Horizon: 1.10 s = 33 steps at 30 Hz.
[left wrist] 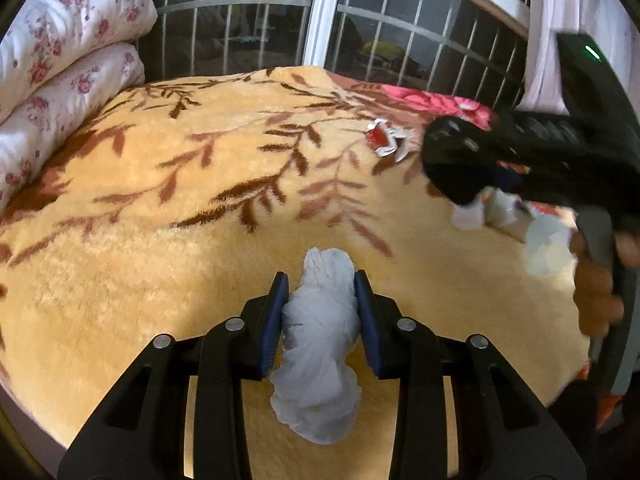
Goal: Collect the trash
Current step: 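Grasp the black sock ball with the right gripper while the left gripper holds the tissue, then drop the tissue and black ball into the orange bin with both grippers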
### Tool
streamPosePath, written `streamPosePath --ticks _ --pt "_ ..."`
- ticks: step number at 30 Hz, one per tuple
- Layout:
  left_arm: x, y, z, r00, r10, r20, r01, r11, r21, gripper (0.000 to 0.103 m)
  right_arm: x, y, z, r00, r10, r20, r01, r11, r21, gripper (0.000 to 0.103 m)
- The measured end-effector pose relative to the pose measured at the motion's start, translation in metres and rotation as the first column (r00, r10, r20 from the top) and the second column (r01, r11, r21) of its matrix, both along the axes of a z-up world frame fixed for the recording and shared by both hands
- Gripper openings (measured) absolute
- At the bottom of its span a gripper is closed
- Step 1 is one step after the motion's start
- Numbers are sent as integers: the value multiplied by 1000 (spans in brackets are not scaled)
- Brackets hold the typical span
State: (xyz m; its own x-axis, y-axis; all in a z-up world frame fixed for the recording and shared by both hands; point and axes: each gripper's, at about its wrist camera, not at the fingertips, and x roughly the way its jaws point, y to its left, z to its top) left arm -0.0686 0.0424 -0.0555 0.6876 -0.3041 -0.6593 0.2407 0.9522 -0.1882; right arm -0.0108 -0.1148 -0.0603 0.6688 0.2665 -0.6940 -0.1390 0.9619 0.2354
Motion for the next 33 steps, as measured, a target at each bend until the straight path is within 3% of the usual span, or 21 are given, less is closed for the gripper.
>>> streamPosePath --ticks 4,10,17,25,29,33 --pt "-29 -3 15 1000 -17 26 17 1000 14 33 -52 -4 6 998 37 42 -35 998 -43 54" --pt "-73 -17 29 999 -35 42 33 998 57 33 -132 -26 -3 998 22 59 -20 999 -26 54" --pt "-120 -40 21 998 -62 28 57 985 160 33 -208 -43 -27 999 16 48 -15 1000 -21 55" --pt "-157 -57 -35 986 -112 -119 136 966 219 33 -258 -42 -90 997 19 -69 -24 997 -76 55" --pt "-158 -63 -84 957 -134 -258 195 954 229 33 -255 -40 -134 985 6 -172 -24 995 -99 55" --pt "-156 -71 -123 910 -166 -380 270 932 240 33 -247 -37 -166 967 8 -253 -36 994 -106 55"
